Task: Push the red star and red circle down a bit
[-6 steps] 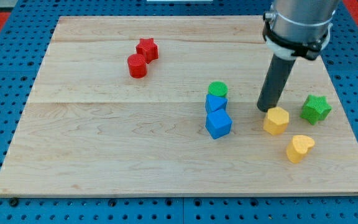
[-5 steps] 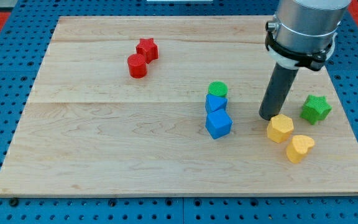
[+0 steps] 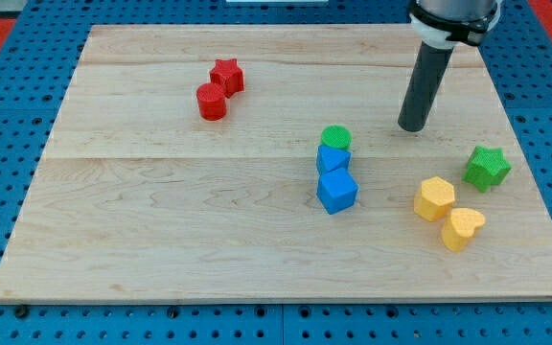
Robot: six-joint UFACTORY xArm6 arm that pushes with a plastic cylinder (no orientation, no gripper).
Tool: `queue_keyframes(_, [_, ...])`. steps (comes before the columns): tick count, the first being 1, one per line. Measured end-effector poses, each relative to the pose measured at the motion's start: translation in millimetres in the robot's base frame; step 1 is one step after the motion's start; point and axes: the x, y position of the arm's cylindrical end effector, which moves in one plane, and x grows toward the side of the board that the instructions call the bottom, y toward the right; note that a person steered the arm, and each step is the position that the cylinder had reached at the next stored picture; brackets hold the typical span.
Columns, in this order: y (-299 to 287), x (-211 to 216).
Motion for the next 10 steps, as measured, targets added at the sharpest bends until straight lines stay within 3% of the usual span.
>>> queue_keyframes(2, [0.1, -10.4])
queue_keyframes(3, [-41.4, -101.6])
queue_keyframes(4, [-145.5, -183.9])
queue_keyframes(6, [-254.9, -131.1])
queue_keyframes(8, [-242.3, -59.5])
queue_keyframes(10, [-305.9, -94.5])
